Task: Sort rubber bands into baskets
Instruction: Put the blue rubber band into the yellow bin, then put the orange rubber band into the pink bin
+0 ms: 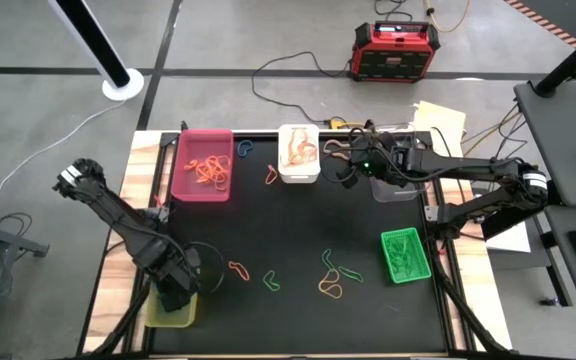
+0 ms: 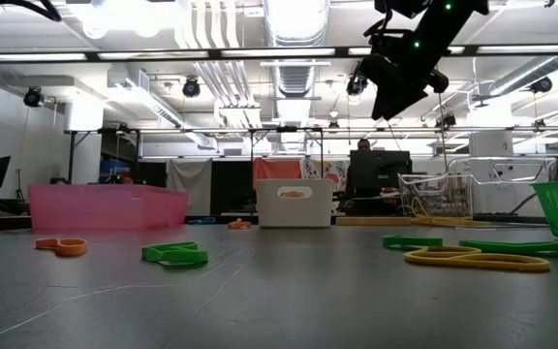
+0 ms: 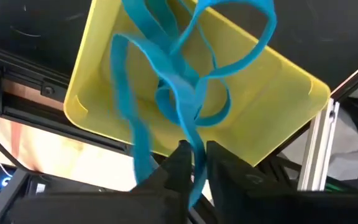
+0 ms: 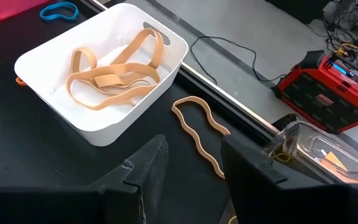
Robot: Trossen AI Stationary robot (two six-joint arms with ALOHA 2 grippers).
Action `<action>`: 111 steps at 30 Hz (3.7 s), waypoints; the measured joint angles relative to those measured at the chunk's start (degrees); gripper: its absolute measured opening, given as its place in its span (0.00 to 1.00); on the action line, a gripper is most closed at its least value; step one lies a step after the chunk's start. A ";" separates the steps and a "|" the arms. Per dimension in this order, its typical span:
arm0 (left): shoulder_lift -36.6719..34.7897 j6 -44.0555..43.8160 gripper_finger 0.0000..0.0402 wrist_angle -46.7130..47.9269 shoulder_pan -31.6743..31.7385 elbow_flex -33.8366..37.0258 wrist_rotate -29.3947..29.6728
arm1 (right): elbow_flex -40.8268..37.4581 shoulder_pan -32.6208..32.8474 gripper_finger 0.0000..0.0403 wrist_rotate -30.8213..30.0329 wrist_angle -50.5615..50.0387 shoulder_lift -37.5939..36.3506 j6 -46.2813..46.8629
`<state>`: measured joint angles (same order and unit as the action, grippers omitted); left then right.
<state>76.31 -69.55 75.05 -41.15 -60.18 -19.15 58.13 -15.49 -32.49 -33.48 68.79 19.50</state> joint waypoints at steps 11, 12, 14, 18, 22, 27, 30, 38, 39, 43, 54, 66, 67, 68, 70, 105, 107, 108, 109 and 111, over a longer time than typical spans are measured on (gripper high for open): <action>0.51 1.98 0.38 0.13 0.09 -0.14 0.66 | 0.00 -0.02 0.37 1.46 0.01 0.00 -0.05; 0.51 3.52 0.40 0.04 0.39 -0.48 1.80 | 0.00 -0.02 0.37 1.46 0.01 0.00 -0.06; 0.49 7.00 0.43 -0.41 1.28 -1.51 7.41 | 0.00 -0.02 0.37 1.44 0.02 0.00 -0.09; 0.48 16.72 0.44 -0.81 5.38 -4.47 26.48 | 0.00 -0.01 0.38 1.46 1.21 0.00 -1.03; 0.47 30.90 0.44 -3.16 13.95 -6.74 35.79 | 0.00 -0.02 0.38 1.46 2.48 0.00 -2.20; 0.46 53.85 0.42 -17.26 28.71 -5.53 38.27 | 0.00 -0.02 0.38 1.45 2.46 0.00 -3.08; 0.63 64.89 0.41 -28.68 37.83 -3.13 36.91 | 0.00 -0.01 0.38 1.46 2.40 0.00 -3.88; 4.24 79.42 0.41 -54.29 55.61 4.65 28.52 | 0.00 -0.02 0.37 1.44 2.35 0.00 -5.86; 5.24 79.94 0.41 -56.48 56.66 5.29 28.52 | 0.00 -0.01 0.37 1.45 2.34 0.00 -6.06; 10.41 81.84 0.41 -61.89 59.10 6.71 28.53 | 0.00 -0.02 0.38 1.44 2.33 0.00 -6.60; 22.80 81.15 0.41 -66.13 62.83 6.47 30.18 | -0.09 -0.02 0.39 1.44 2.36 0.00 -7.21; 26.53 80.84 0.41 -69.22 63.86 6.43 28.68 | -0.13 -0.02 0.39 1.42 2.49 0.00 -7.55; 26.73 80.84 0.41 -69.17 63.95 6.43 28.70 | -0.13 -0.02 0.39 1.42 2.48 0.00 -7.54; 27.00 80.84 0.41 -69.16 64.08 6.43 28.73 | -0.13 -0.02 0.39 1.42 2.48 0.00 -7.55; 27.66 80.41 0.41 -69.72 64.41 6.43 28.71 | -0.13 -0.02 0.39 1.42 2.48 0.00 -7.54; -6.77 72.43 0.00 -33.64 64.69 5.91 34.82 | -0.20 -0.02 0.39 1.42 2.33 0.00 -6.69; -9.42 69.39 0.00 -27.86 65.09 5.79 39.17 | -0.20 -0.02 0.39 1.44 2.38 0.00 -6.49; -10.49 67.95 0.00 -25.15 65.34 5.81 40.05 | -0.20 -0.02 0.39 1.43 2.49 0.00 -6.46; -11.40 66.95 0.00 -23.51 65.68 5.90 40.32 | -0.20 -0.02 0.39 1.43 2.50 0.00 -6.40; -12.91 64.65 0.00 -21.90 66.21 6.43 40.98 | -0.20 -0.02 0.39 1.44 2.50 0.00 -5.99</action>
<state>63.40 -4.90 53.15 25.07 -53.76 21.83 57.93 -15.51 -31.05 -30.98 68.79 13.52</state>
